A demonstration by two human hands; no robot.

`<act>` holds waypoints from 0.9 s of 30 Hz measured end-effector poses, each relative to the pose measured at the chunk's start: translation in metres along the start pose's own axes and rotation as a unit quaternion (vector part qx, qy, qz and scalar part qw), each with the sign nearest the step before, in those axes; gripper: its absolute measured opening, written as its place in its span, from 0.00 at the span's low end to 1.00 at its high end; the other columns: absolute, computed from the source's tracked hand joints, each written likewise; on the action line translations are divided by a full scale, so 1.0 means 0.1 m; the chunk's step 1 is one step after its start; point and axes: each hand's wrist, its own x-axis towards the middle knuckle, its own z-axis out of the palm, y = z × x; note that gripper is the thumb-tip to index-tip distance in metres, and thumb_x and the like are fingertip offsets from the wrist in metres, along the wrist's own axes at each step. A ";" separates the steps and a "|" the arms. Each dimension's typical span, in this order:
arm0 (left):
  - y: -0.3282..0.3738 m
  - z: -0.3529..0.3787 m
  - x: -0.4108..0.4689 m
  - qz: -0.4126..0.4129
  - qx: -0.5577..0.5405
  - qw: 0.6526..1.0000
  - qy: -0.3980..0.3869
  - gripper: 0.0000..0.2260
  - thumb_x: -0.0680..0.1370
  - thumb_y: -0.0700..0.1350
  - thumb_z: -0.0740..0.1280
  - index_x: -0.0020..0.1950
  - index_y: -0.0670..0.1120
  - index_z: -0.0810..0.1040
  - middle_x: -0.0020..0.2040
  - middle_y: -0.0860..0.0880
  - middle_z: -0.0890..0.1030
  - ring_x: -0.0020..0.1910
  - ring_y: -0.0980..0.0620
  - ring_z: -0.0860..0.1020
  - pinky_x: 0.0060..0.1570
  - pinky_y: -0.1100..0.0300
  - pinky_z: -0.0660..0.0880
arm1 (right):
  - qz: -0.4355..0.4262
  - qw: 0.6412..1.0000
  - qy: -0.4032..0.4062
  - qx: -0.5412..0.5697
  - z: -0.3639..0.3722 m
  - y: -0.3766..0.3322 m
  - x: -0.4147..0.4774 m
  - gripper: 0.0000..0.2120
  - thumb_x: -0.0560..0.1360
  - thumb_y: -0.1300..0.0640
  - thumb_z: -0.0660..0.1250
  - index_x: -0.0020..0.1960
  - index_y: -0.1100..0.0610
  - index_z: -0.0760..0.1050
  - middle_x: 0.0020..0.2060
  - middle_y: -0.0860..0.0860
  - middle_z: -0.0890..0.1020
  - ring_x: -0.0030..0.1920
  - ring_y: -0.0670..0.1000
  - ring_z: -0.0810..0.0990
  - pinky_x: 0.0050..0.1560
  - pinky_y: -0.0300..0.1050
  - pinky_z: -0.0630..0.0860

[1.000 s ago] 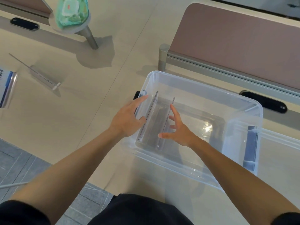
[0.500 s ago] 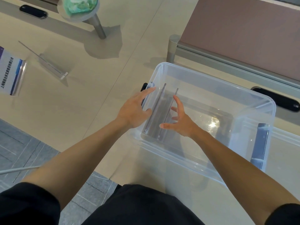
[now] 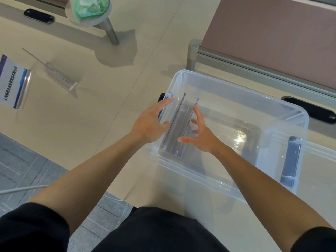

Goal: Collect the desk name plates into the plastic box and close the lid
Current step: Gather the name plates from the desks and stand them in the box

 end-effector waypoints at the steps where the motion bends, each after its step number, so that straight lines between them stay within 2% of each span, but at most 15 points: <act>1: 0.00 -0.01 0.00 -0.003 -0.002 1.000 -0.002 0.32 0.75 0.45 0.68 0.73 0.66 0.59 0.70 0.56 0.69 0.64 0.54 0.70 0.63 0.55 0.71 | 0.000 1.000 -0.005 -0.003 -0.01 -0.02 -0.01 0.59 0.63 0.41 0.79 0.78 0.37 0.40 0.78 0.43 0.54 0.77 0.51 0.60 0.72 0.60 0.67; 3: 0.03 -0.01 -0.01 -0.004 0.024 1.000 -0.006 0.31 0.75 0.46 0.68 0.74 0.65 0.59 0.70 0.54 0.69 0.64 0.51 0.69 0.64 0.52 0.71 | 0.003 1.000 -0.008 -0.016 -0.05 -0.09 -0.03 0.58 0.63 0.41 0.79 0.79 0.38 0.41 0.79 0.45 0.53 0.77 0.52 0.60 0.72 0.61 0.67; 5: 0.06 -0.03 -0.02 0.011 0.097 0.995 0.005 0.30 0.75 0.50 0.67 0.75 0.61 0.60 0.71 0.51 0.67 0.67 0.46 0.64 0.67 0.52 0.65 | 0.032 0.998 0.010 -0.047 -0.15 -0.22 -0.10 0.55 0.64 0.38 0.77 0.77 0.35 0.44 0.78 0.49 0.59 0.73 0.56 0.68 0.68 0.61 0.72; 7: 0.09 -0.04 -0.05 0.037 0.140 0.989 0.032 0.28 0.75 0.53 0.67 0.74 0.57 0.64 0.71 0.48 0.65 0.67 0.43 0.60 0.69 0.52 0.60 | 0.056 0.993 0.050 -0.095 -0.30 -0.37 -0.24 0.42 0.69 0.38 0.74 0.76 0.36 0.54 0.72 0.51 0.69 0.62 0.54 0.77 0.59 0.54 0.79; 9: 0.12 -0.05 -0.08 0.071 0.139 0.985 0.069 0.24 0.74 0.54 0.67 0.69 0.55 0.70 0.70 0.47 0.66 0.67 0.41 0.61 0.67 0.49 0.59 | 0.067 0.979 0.095 -0.166 -0.48 -0.52 -0.48 0.27 0.75 0.40 0.69 0.71 0.43 0.67 0.66 0.50 0.77 0.54 0.49 0.79 0.50 0.42 0.78; 10: 0.15 -0.05 -0.08 0.086 0.134 0.984 0.083 0.21 0.74 0.53 0.67 0.66 0.54 0.73 0.69 0.47 0.67 0.66 0.40 0.62 0.65 0.48 0.60 | 0.078 0.970 0.118 -0.200 -0.55 -0.59 -0.63 0.23 0.76 0.40 0.67 0.69 0.45 0.71 0.64 0.49 0.79 0.53 0.48 0.79 0.49 0.41 0.76; 12: 0.27 -0.07 -0.06 0.101 0.105 0.986 0.081 0.15 0.74 0.51 0.67 0.61 0.54 0.77 0.66 0.49 0.72 0.65 0.41 0.66 0.63 0.48 0.60 | 0.109 0.950 0.174 -0.233 -0.63 -0.68 -0.98 0.20 0.77 0.39 0.65 0.66 0.46 0.75 0.60 0.47 0.81 0.53 0.48 0.78 0.53 0.43 0.75; 14: 0.45 -0.06 -0.07 0.121 0.062 0.990 0.038 0.11 0.75 0.51 0.66 0.57 0.54 0.80 0.61 0.51 0.77 0.61 0.44 0.72 0.63 0.49 0.63 | 0.147 0.934 0.227 -0.235 -0.63 -0.75 -1.35 0.19 0.77 0.40 0.66 0.64 0.48 0.76 0.58 0.49 0.81 0.53 0.49 0.78 0.55 0.45 0.75; 18: 0.84 0.08 -0.20 0.206 -0.054 0.973 -0.088 0.09 0.76 0.46 0.66 0.54 0.49 0.81 0.53 0.51 0.81 0.52 0.50 0.79 0.56 0.53 0.75 | 0.212 0.892 0.295 -0.269 -0.52 -0.88 -2.08 0.17 0.77 0.42 0.66 0.59 0.51 0.80 0.51 0.48 0.82 0.49 0.49 0.77 0.50 0.43 0.69; 21: 1.12 0.24 -0.35 0.237 -0.042 0.959 -0.150 0.08 0.77 0.47 0.65 0.54 0.49 0.80 0.51 0.53 0.82 0.49 0.51 0.80 0.52 0.55 0.77 | 0.241 0.867 0.341 -0.273 -0.49 -0.91 -2.63 0.12 0.77 0.44 0.68 0.53 0.51 0.82 0.50 0.49 0.84 0.47 0.51 0.79 0.50 0.45 0.72; 24: 1.45 0.42 -0.49 0.282 -0.017 0.940 -0.192 0.07 0.77 0.48 0.64 0.53 0.50 0.79 0.51 0.53 0.82 0.49 0.51 0.79 0.50 0.57 0.76 | 0.283 0.841 0.358 -0.291 -0.49 -0.85 -3.18 0.13 0.77 0.45 0.68 0.55 0.52 0.81 0.51 0.49 0.84 0.50 0.51 0.81 0.52 0.46 0.75; 27: 1.81 0.66 -0.69 0.313 -0.001 0.923 -0.224 0.10 0.77 0.48 0.64 0.56 0.50 0.79 0.51 0.54 0.81 0.50 0.53 0.78 0.50 0.59 0.74 | 0.310 0.821 0.394 -0.274 -0.50 -0.67 -3.74 0.13 0.77 0.44 0.68 0.55 0.51 0.81 0.49 0.48 0.84 0.49 0.50 0.81 0.51 0.46 0.75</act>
